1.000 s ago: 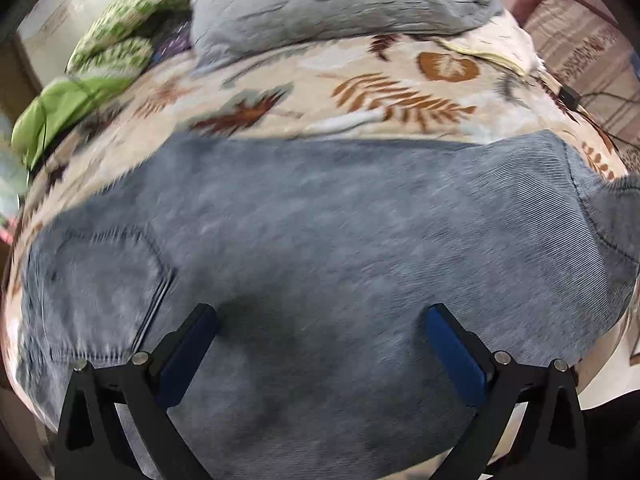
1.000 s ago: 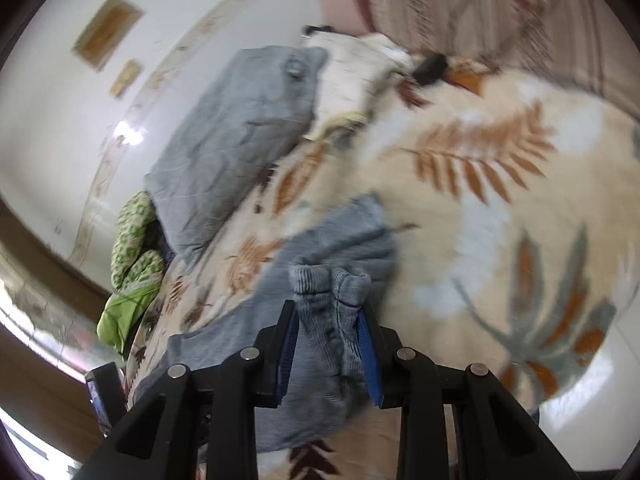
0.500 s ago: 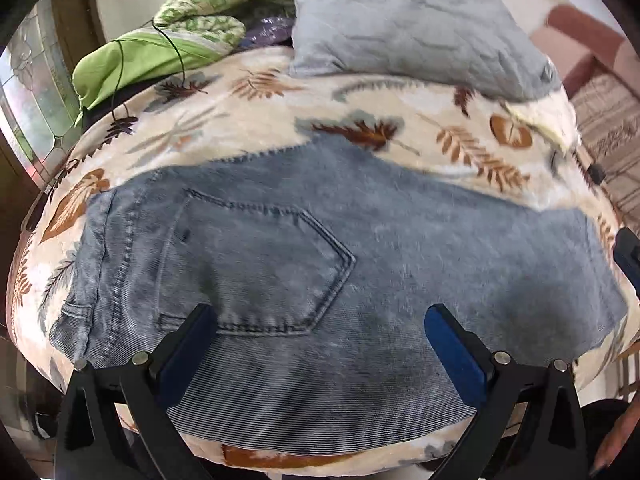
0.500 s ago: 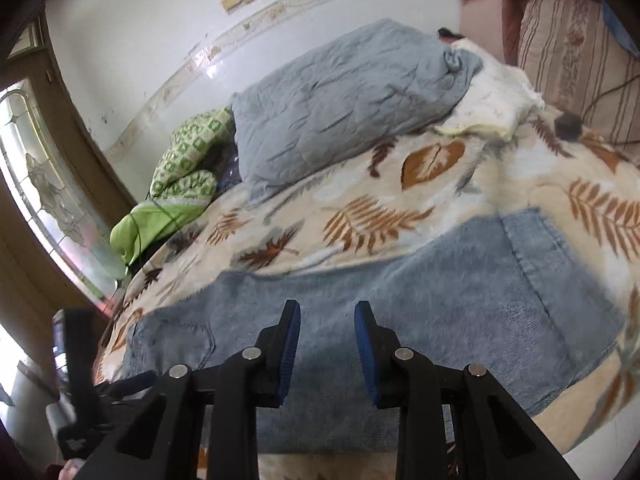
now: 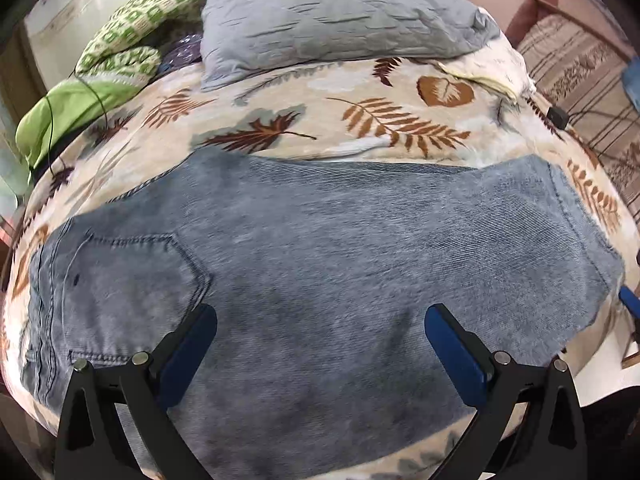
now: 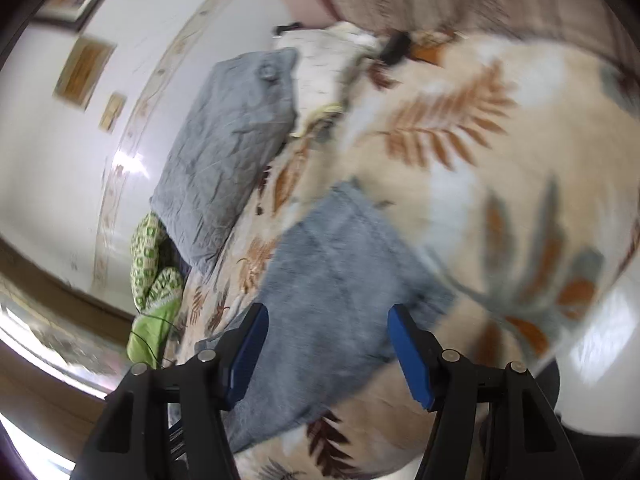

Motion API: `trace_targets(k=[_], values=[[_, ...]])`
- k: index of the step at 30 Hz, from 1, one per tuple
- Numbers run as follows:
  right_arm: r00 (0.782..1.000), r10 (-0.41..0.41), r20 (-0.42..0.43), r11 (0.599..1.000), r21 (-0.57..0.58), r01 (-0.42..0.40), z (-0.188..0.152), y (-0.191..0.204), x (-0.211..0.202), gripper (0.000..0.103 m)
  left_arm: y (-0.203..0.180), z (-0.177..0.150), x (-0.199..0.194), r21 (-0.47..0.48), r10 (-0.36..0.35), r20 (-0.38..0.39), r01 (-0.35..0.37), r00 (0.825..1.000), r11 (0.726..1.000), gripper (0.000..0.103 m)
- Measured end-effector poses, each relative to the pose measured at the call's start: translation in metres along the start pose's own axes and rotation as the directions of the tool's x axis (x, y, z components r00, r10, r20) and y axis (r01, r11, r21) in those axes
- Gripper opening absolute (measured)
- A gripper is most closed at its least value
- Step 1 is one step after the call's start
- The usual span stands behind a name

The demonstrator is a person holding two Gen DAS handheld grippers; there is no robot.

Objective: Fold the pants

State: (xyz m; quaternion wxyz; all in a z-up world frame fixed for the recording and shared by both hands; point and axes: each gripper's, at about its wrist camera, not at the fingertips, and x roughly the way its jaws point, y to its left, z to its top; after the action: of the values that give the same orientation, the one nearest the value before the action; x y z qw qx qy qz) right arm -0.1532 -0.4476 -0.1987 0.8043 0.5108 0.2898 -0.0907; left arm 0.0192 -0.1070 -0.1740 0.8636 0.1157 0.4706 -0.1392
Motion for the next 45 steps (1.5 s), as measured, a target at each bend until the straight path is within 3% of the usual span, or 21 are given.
trace_targets(k=[7,14,19,20,21,22,23,28,35,38,45], values=[[0.993,-0.044,-0.106,0.993,0.104,0.055,-0.004,-0.026,0.021,0.066,-0.011,0.004,0.016,0.03,0.051,0.006,-0.052,0.999,0.998,0.103],[0.995,-0.083,-0.049,0.99,0.112,0.088,0.003,-0.014,0.039,0.073,-0.015,0.002,0.024,0.036,0.029,-0.008,-0.028,1.0,0.999,0.103],[0.992,-0.125,0.01,0.989,0.086,0.123,0.004,-0.002,0.044,0.071,-0.012,0.005,0.026,0.035,0.016,-0.012,-0.016,1.0,0.999,0.103],[0.988,-0.151,0.026,0.987,0.063,0.149,0.004,0.002,0.045,0.062,-0.011,0.006,0.025,0.032,0.014,-0.014,-0.013,1.0,0.999,0.103],[0.984,-0.178,0.031,0.983,0.039,0.177,0.004,0.007,0.047,0.039,-0.01,0.007,0.025,0.027,0.01,-0.014,-0.01,1.0,1.0,0.103],[0.984,-0.175,0.025,0.984,0.028,0.174,0.005,0.008,0.049,0.028,-0.007,0.008,0.023,0.019,0.01,-0.01,-0.009,1.0,1.0,0.103],[0.987,-0.163,0.01,0.986,0.034,0.162,0.005,0.007,0.052,0.023,-0.004,0.009,0.022,0.008,0.013,-0.003,-0.013,1.0,1.0,0.103],[0.98,-0.179,0.089,0.979,-0.077,0.186,0.002,0.034,0.045,0.021,0.014,0.011,0.02,-0.051,0.013,-0.018,-0.014,1.0,0.999,0.103],[0.98,-0.1,0.171,0.947,-0.285,0.147,-0.02,0.096,0.035,0.021,0.042,0.002,-0.001,-0.107,0.029,0.006,-0.028,1.0,0.994,0.103],[0.984,-0.079,0.159,0.909,-0.393,0.137,-0.039,0.128,0.043,0.021,0.064,-0.001,-0.013,-0.148,0.039,0.016,-0.036,0.999,0.988,0.103],[0.998,-0.059,0.014,0.831,-0.554,0.057,-0.091,0.179,0.085,0.021,0.118,-0.002,-0.047,-0.244,0.087,0.074,-0.067,0.993,0.968,0.103]])
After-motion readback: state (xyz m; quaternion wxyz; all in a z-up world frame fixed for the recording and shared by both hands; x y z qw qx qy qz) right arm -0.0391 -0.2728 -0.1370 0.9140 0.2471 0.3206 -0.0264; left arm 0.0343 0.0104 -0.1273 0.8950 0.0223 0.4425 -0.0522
